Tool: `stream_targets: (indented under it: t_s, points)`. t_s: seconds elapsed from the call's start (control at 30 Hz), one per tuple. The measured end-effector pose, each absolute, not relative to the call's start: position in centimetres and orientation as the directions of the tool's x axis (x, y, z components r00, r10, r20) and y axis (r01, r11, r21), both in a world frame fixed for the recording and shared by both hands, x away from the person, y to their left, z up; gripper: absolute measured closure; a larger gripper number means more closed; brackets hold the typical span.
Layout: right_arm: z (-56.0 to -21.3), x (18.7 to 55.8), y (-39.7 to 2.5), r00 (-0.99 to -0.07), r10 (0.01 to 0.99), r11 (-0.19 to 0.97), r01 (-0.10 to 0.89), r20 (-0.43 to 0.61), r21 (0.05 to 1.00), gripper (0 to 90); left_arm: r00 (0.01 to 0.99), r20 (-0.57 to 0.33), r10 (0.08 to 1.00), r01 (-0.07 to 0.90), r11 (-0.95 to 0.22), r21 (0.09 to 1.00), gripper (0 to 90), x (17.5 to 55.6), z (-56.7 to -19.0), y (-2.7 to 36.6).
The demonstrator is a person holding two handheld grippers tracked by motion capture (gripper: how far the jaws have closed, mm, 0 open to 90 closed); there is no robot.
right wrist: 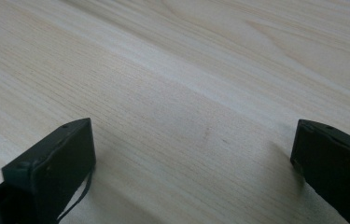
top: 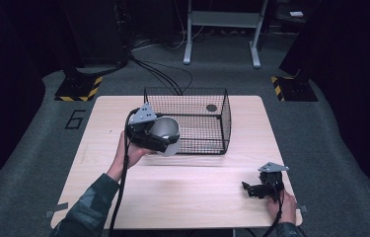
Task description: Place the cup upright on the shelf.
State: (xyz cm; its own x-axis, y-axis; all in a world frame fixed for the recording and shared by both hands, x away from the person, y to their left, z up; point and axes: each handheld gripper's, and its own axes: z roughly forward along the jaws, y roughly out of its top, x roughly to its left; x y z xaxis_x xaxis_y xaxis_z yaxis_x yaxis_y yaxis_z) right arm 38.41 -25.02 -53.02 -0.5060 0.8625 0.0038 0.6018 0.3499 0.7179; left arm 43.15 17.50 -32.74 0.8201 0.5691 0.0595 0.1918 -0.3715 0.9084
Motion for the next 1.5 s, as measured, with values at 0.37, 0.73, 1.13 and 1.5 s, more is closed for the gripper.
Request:
stream_targets:
  t_s: [0.37, 0.73, 1.13, 1.5]
  points:
    - [-53.0, 38.4, -25.0, -0.506, 0.862, 0.35, 0.601, 0.003, 0.718, 0.0, 0.812, 0.065, 0.58, 0.196, -0.376, 0.906, 6.4, 45.2, -32.1, 16.7]
    - [-53.0, 38.4, -25.1, -0.51, 0.86, 0.354, 0.598, 0.001, 0.719, 0.0, 0.8, 0.062, 0.597, 0.216, -0.382, 0.898, 6.4, 47.4, -32.1, 16.0]
    - [-53.0, 38.4, -25.1, -0.51, 0.86, 0.354, 0.598, 0.001, 0.719, 0.0, 0.785, 0.058, 0.617, 0.234, -0.382, 0.894, 6.4, 49.3, -32.0, 15.5]
    - [-53.0, 38.4, -25.1, -0.51, 0.86, 0.354, 0.598, 0.001, 0.719, 0.0, 0.772, 0.059, 0.633, 0.254, -0.392, 0.884, 6.4, 51.4, -32.1, 14.8]
